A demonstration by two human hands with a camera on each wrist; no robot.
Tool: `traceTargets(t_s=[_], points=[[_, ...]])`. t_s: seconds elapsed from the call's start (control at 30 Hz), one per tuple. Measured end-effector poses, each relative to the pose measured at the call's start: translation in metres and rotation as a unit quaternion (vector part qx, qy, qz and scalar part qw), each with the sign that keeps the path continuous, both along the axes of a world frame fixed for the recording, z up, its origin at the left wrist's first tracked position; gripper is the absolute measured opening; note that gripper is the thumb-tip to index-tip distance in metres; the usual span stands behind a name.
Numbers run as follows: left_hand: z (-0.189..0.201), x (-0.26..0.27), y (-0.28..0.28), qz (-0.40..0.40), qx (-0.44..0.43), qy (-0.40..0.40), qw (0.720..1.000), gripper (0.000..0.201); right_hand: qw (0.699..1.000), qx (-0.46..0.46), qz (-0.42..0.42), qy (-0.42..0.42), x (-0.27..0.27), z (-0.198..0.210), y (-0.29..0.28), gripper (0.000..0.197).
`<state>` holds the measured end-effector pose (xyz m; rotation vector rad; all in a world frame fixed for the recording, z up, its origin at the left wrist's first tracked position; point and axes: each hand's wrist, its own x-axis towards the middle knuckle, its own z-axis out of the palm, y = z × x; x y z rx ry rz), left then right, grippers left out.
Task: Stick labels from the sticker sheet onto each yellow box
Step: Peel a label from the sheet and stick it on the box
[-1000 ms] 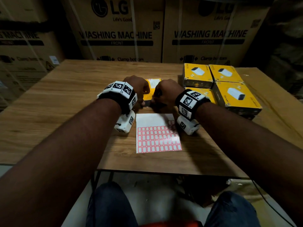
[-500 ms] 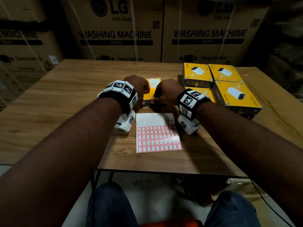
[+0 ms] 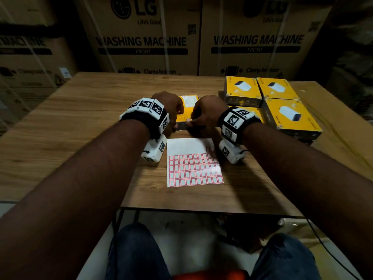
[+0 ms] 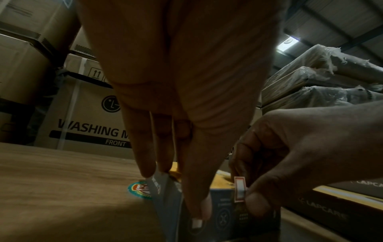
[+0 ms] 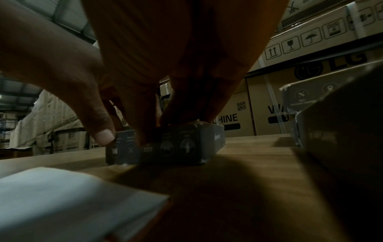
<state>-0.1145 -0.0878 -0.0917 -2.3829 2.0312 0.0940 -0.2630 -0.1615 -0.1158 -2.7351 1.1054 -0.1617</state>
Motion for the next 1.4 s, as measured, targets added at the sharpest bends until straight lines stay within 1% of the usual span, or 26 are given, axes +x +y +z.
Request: traceTargets(t_s=[0.07,0.13,0.23,0.33,0.47,0.53,0.67,0.73,0.8,0.87,0.93,1.07,1.13,1.17,1.3,1.4], points=[[-0.001,-0.001,0.0,0.0,-0.003,-0.004,1.0,0.062,1.0,-0.013,-0.003,0.006,0.001,-0.001,-0.001,0.037],[-0.002,-0.001,0.0,0.002,-0.01,-0.007,1.0,0.059,1.0,-0.018,-0.005,0.007,0.003,-0.002,-0.002,0.035],[-0.005,-0.001,-0.003,0.009,-0.014,-0.007,1.0,0.05,1.0,0.0,-0.003,0.007,0.001,-0.002,-0.005,0.028],[-0.008,-0.003,-0.007,0.008,-0.006,-0.025,1.0,0.044,1.0,0.025,-0.007,0.0,-0.004,-0.001,-0.008,0.02],[-0.015,-0.013,-0.013,0.001,-0.011,-0.077,0.997,0.061,0.999,0.054,-0.008,0.001,-0.005,0.001,-0.01,0.022],[-0.016,-0.019,-0.014,-0.004,-0.017,-0.107,0.994,0.062,0.998,0.059,-0.01,0.004,-0.005,0.003,-0.01,0.023],[-0.011,-0.028,-0.015,-0.018,-0.003,-0.131,0.991,0.046,0.999,0.042,0.002,0.01,-0.005,0.003,-0.009,0.022],[-0.008,-0.028,-0.016,-0.03,0.011,-0.133,0.991,0.037,1.0,0.03,0.003,0.006,-0.005,0.001,-0.009,0.027],[-0.006,-0.025,-0.017,-0.033,0.02,-0.145,0.989,0.033,1.0,0.016,0.005,0.015,-0.002,0.0,-0.008,0.037],[-0.007,-0.02,-0.017,-0.039,0.014,-0.165,0.985,0.036,1.0,0.0,0.001,0.03,0.002,-0.001,-0.008,0.044],[-0.008,-0.015,-0.017,-0.045,0.016,-0.165,0.985,0.036,0.999,-0.013,-0.008,0.042,0.005,0.0,-0.007,0.044],[-0.006,-0.005,-0.018,-0.043,0.042,-0.123,0.991,0.051,0.999,-0.014,-0.011,0.051,0.009,0.0,-0.008,0.033],[-0.008,-0.003,-0.019,-0.038,0.041,-0.103,0.993,0.053,0.999,-0.015,-0.009,0.048,0.007,-0.002,-0.012,0.02],[-0.009,-0.004,-0.019,-0.035,0.032,-0.098,0.994,0.053,0.999,-0.014,-0.008,0.049,0.006,-0.002,-0.012,0.017],[-0.01,-0.008,-0.02,-0.041,0.007,-0.126,0.991,0.056,0.998,-0.008,-0.001,0.062,0.007,0.001,-0.013,0.021],[-0.002,-0.016,-0.026,-0.049,0.025,-0.148,0.988,0.06,0.997,-0.005,0.0,0.075,0.006,0.003,-0.015,0.024]])
